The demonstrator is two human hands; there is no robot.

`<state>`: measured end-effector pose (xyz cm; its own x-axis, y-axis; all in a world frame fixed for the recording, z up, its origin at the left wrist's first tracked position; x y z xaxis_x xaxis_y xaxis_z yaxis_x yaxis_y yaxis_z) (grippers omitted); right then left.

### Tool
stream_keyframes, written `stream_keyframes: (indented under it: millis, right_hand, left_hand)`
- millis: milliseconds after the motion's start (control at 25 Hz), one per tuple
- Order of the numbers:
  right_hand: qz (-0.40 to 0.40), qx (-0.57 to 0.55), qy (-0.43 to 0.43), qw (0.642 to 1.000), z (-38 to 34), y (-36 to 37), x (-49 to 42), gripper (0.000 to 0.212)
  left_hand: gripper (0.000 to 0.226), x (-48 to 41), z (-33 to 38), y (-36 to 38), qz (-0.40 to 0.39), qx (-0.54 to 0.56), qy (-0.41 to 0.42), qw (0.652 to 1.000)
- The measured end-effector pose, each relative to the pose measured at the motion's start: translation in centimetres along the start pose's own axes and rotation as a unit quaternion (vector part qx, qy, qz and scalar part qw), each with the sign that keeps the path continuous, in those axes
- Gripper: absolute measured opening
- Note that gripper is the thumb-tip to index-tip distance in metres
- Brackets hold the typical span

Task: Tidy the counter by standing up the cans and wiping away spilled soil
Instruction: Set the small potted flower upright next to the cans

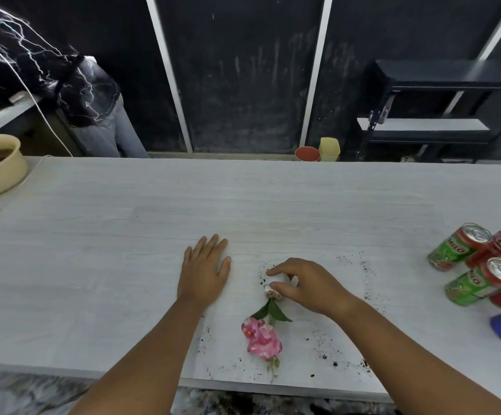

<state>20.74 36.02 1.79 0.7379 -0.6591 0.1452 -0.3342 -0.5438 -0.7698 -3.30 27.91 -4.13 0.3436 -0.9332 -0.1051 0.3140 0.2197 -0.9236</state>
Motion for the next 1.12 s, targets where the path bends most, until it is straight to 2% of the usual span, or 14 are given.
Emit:
stream_keyframes:
  millis: [240,400,560,760,1040,1120]
  right_hand:
    - [-0.004,-0.03,0.007,1.0,0.7,0.0,0.7,0.047]
    - [0.029,-0.03,-0.009,0.999,0.6,0.0,0.9,0.039]
    - [0.059,-0.081,0.022,0.995,1.7,-0.1,1.1,0.034]
    - [0.134,-0.191,0.041,0.971,3.0,-1.5,1.4,0.024]
    - [0.118,-0.337,0.128,0.925,6.1,-1.2,1.9,0.018]
    - [0.11,-0.374,0.137,0.911,6.8,-1.0,2.4,0.026]
  left_hand:
    - [0.057,-0.1,-0.3,0.4,0.002,-0.006,0.003,1.0]
    - [0.058,-0.1,-0.3,0.4,0.004,-0.006,0.002,1.0]
    - [0.058,-0.1,-0.4,0.5,0.005,-0.007,0.003,1.0]
    - [0.058,-0.2,-0.4,0.5,0.008,-0.004,0.004,1.0]
    - [0.055,-0.1,-0.3,0.3,0.018,0.0,0.004,1.0]
    - [0.055,-0.1,-0.4,0.3,0.021,0.0,0.003,1.0]
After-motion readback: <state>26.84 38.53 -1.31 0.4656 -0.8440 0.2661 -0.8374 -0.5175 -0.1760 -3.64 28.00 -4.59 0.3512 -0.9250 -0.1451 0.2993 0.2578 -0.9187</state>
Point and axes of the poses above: each hand's wrist, its own x-axis away from the middle knuckle, its own y-axis out of the palm, z = x × y, the point moved 9 cm from there along -x, towards the middle knuckle, and after that the axes turned 4 degrees about y, right-handed, at the moved point
